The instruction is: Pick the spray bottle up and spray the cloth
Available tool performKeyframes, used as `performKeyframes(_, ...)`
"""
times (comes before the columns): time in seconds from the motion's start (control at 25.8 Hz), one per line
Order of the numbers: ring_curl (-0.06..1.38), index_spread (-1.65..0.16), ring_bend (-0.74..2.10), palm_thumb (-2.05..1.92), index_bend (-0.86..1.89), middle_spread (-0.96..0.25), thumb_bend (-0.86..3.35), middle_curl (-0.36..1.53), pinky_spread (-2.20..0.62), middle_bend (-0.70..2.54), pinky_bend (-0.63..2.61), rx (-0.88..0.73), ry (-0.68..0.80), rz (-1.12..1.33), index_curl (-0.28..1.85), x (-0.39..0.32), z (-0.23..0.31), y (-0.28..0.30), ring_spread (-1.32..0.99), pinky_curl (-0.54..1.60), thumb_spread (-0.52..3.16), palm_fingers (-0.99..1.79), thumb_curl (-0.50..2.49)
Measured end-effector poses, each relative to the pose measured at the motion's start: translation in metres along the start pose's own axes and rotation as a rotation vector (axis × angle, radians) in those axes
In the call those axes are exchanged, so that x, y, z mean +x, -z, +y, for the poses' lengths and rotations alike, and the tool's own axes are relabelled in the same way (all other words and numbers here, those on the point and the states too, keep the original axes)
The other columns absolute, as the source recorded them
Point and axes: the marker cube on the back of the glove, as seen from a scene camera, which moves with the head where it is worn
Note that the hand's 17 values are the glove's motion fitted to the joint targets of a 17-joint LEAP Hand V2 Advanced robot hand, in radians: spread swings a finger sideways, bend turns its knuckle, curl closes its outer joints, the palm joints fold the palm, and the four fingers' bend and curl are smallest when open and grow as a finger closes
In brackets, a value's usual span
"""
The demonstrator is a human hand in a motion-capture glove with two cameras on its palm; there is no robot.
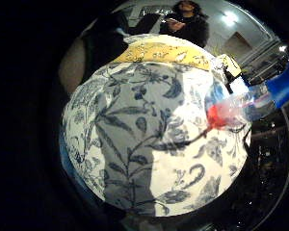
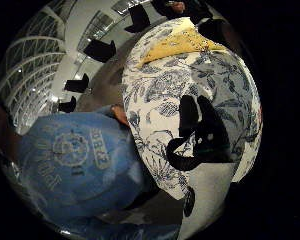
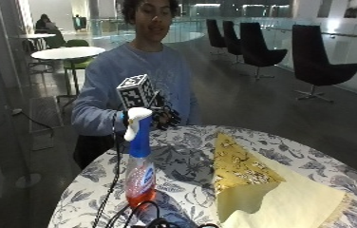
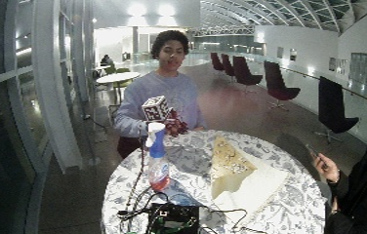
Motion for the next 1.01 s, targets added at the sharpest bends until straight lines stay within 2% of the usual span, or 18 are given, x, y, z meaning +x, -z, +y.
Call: performKeyframes(1.01, 0.25, -0.33, 0.21, 0.73, 0.21, -0.04, 0.22, 0.33, 0.23, 0.21, 0.15, 0.023, 0.014, -0.011, 0.38, -0.004, 0.0012, -0.0012, 0.03, 0.23, 1.17, 0.68, 0.36)
